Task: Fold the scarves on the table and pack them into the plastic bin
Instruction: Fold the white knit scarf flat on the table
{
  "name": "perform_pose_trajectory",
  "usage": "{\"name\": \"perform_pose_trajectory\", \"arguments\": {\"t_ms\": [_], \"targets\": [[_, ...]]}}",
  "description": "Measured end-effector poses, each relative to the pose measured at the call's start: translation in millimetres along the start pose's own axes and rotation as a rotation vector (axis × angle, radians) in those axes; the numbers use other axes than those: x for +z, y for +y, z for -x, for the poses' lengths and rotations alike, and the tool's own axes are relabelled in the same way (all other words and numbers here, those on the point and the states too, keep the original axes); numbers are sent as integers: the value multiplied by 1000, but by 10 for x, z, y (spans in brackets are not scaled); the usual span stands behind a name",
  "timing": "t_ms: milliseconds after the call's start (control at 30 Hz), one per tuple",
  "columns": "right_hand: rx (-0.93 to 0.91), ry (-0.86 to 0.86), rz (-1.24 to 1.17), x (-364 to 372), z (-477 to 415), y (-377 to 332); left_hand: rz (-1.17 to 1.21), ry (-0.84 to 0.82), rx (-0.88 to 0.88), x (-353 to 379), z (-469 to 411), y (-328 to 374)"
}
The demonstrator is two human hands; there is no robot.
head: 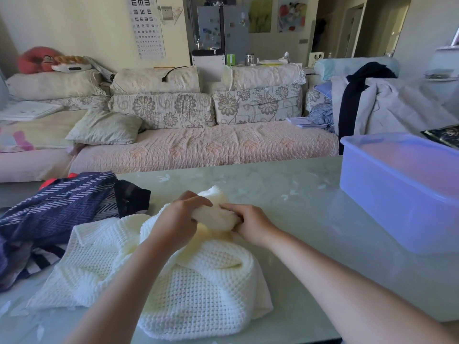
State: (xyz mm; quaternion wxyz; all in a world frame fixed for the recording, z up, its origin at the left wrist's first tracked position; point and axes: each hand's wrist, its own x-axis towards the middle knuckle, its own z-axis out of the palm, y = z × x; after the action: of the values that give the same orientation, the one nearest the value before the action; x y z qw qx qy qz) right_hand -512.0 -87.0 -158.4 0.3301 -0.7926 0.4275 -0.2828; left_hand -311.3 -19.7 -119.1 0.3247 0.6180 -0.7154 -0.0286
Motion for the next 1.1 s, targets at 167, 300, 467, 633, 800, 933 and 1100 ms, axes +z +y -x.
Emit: {"name": "perform_pose_trajectory", "arguments": {"t_ms": [167, 300, 467, 633, 800, 933, 1100], "targets": [[-247, 358, 196, -485, 17, 33, 64, 156, 105, 83, -132, 282], [-297, 624, 375, -943, 113, 224, 47, 160, 217, 370, -326, 699], [-360, 960, 621, -1467, 306, 463, -120, 214, 340, 768, -665, 1190], [43, 567, 388, -1408, 455, 852, -180, -76, 74, 1021, -737, 1207], [493, 33, 307, -1297, 586, 1145, -371, -120, -221, 1001, -607, 913], [274, 316, 389, -1309, 418, 980, -379, -264, 125, 926, -596, 1027], [2, 468, 122, -1197, 292, 707, -329, -273, 152, 1041, -725, 1271]]}}
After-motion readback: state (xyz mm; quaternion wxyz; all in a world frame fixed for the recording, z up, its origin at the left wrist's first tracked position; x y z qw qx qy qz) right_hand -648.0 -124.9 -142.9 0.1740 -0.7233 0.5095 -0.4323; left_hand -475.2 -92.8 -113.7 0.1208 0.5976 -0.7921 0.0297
